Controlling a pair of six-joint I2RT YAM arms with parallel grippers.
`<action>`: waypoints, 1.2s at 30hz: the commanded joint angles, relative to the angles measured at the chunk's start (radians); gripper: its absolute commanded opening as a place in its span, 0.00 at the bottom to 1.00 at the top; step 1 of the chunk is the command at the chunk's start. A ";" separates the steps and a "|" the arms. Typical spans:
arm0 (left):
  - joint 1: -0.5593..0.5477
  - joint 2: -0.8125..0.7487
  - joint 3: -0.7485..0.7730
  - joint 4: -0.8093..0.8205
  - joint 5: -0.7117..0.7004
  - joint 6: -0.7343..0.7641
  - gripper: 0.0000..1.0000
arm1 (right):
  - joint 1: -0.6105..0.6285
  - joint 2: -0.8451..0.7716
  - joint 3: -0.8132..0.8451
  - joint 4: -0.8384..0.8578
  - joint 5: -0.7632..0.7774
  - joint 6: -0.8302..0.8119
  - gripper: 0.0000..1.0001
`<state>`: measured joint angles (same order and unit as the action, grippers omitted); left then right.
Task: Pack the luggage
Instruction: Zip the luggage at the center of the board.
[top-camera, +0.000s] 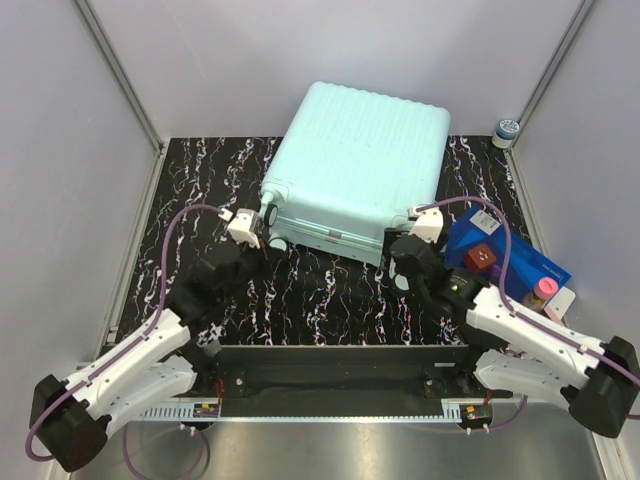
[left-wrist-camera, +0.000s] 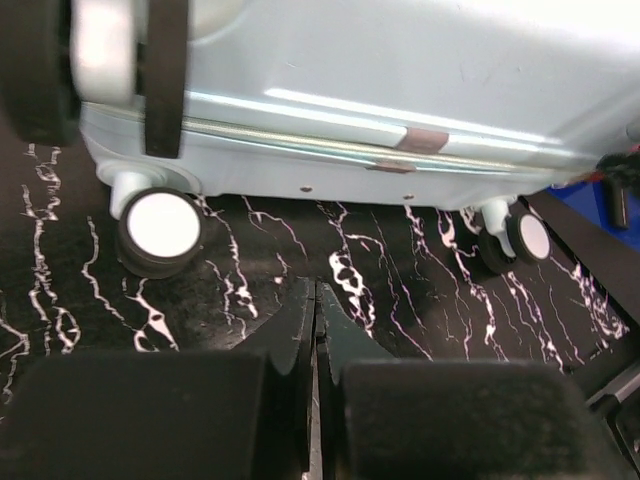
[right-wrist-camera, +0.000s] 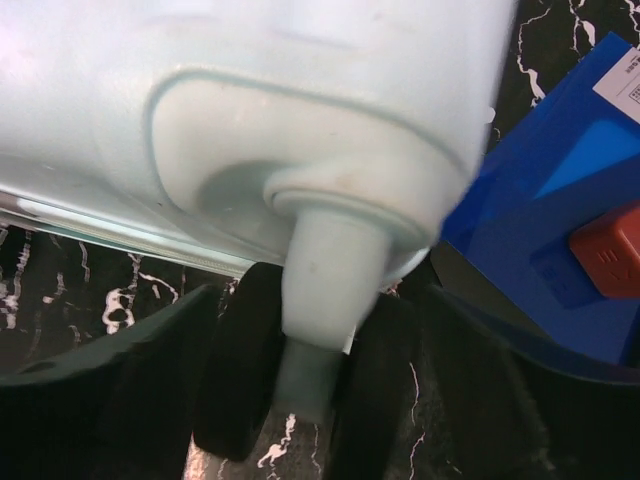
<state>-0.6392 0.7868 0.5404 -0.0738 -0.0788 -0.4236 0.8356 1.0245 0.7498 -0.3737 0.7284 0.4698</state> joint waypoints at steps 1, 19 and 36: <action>-0.054 0.035 0.076 0.069 -0.035 -0.001 0.00 | -0.012 -0.147 0.074 -0.050 0.017 -0.025 0.97; -0.183 0.200 0.176 0.152 0.016 0.006 0.00 | -0.012 -0.144 0.264 -0.168 -0.237 -0.079 1.00; -0.010 0.063 0.403 -0.287 -0.225 0.163 0.87 | -0.010 -0.015 0.318 -0.137 -0.388 -0.030 0.99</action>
<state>-0.7567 0.8711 0.8986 -0.2638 -0.2653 -0.3199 0.8280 0.9955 1.0267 -0.5442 0.3965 0.4229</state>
